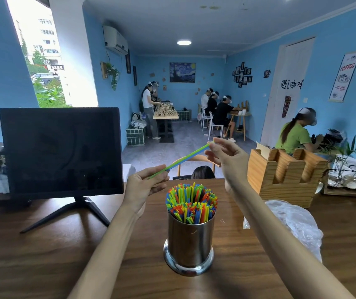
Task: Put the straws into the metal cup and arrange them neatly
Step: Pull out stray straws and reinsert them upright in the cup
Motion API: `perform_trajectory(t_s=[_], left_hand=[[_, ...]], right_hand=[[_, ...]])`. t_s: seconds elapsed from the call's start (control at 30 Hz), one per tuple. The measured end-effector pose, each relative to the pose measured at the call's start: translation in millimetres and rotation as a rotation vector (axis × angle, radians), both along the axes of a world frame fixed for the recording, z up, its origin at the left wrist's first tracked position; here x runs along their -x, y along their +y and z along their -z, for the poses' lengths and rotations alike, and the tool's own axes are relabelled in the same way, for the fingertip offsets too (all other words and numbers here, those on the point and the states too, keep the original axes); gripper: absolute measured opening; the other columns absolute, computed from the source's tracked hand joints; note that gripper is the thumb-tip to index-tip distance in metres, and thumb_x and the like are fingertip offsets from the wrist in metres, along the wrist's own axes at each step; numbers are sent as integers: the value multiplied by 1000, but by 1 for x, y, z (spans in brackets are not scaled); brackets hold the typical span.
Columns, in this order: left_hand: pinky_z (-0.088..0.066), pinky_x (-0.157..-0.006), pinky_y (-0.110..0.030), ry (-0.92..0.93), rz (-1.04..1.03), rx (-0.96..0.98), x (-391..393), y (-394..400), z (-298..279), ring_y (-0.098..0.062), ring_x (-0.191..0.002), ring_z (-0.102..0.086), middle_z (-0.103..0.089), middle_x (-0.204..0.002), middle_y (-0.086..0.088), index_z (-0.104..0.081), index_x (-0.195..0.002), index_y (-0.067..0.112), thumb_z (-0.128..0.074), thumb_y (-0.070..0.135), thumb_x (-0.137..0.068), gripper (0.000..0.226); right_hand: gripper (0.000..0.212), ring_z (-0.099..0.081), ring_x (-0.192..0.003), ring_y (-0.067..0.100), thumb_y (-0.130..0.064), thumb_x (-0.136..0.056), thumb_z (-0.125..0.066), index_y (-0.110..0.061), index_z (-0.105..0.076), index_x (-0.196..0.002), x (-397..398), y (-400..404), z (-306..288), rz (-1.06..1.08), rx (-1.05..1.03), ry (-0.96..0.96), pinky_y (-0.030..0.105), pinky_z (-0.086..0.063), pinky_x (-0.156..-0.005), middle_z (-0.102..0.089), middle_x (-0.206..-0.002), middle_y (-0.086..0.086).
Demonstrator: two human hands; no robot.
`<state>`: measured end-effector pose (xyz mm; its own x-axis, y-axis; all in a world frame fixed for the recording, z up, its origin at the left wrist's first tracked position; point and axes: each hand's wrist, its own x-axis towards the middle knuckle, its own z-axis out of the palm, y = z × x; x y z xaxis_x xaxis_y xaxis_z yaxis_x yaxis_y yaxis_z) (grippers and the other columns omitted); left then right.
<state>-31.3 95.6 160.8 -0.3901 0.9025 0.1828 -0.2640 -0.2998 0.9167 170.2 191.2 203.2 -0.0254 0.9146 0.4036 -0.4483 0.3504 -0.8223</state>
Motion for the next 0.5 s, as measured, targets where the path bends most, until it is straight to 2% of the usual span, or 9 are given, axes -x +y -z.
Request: perform_trajectory(t_s=[0.17, 0.33, 0.5], left_hand=[[-61, -64, -22, -97, 46, -21, -1, -2, -1, -15, -78, -75, -78, -93, -9, -74, -103, 5, -68, 0, -88, 17], [-61, -65, -22, 2, -9, -4, -3, -2, 0, -16, -75, -75, -79, -89, -10, -75, -104, 3, -72, -1, -84, 21], [-62, -66, -21, -6, -56, -3, 0, -1, 0, -15, -71, -74, -79, -87, -11, -75, -102, 4, -73, -1, -85, 18]], right_hand=[[24, -75, -75, 23, -4, -86, -76, -3, -69, -109, 1, 0, 1, -57, 43, 52, 28, -60, -71, -78, -82, 10], [18, -75, -74, 21, -1, -90, -72, -4, -68, -107, 2, -3, 2, -45, 2, 35, 28, -60, -70, -79, -84, 7], [18, -76, -80, 26, -6, -92, -72, -4, -71, -110, 2, -3, 4, -3, -45, -28, 29, -60, -72, -78, -93, 11]])
